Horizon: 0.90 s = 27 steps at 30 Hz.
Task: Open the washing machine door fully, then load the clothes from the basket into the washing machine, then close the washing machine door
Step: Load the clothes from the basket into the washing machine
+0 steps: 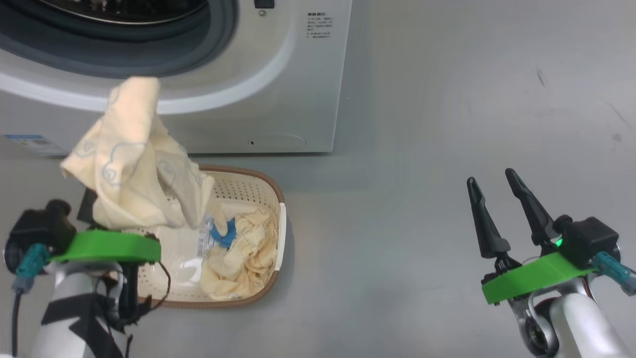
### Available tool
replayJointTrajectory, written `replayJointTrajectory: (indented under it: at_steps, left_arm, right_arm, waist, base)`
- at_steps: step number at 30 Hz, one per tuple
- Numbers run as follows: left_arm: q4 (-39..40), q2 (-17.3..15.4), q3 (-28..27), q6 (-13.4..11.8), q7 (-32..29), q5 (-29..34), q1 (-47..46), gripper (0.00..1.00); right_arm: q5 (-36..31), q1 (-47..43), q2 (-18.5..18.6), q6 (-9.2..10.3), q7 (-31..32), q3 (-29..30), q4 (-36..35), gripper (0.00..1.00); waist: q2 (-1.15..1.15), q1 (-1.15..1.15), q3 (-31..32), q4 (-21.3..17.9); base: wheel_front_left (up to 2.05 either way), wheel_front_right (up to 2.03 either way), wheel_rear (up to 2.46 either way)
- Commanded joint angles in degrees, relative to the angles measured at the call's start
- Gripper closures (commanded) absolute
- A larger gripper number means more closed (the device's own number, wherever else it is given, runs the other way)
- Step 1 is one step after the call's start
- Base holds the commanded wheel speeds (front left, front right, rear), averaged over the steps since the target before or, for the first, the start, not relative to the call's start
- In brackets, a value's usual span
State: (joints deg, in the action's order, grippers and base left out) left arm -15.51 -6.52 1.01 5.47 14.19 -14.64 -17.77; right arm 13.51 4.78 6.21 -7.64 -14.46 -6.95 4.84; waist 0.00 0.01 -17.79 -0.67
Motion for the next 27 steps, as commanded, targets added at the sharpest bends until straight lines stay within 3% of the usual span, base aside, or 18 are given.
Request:
replayJointTrajectory:
  at_steps: [1, 12, 27]
  left_arm:
    - [1.8, -2.1, -3.2, 0.1, 0.8, -0.4, -4.8, 1.0]
    - [-4.5, -8.9, -5.7, 0.9, -1.8, -2.9, -26.0, 1.0]
    - [-14.4, -18.9, -1.0, 1.9, -10.1, -5.5, -52.6, 1.0]
  right_arm:
    - [-0.3, 2.0, 0.6, 0.15, -0.5, -0.9, -2.1, 0.0]
    - [-0.7, 6.0, 0.1, 0.15, -0.5, -1.4, -3.3, 0.0]
    - [-0.2, 10.0, -1.2, 0.15, -0.5, -2.6, -4.8, 0.0]
  waist:
    - [0.0, -0.01, -3.6, -1.1]
    - [0.0, -0.01, -14.6, -4.1]
    - [0.0, -0.01, -27.0, -7.8]
  base:
    - [0.0, 0.0, 0.0]
    - [0.0, 0.0, 0.0]
    - [0.0, 0.0, 0.0]
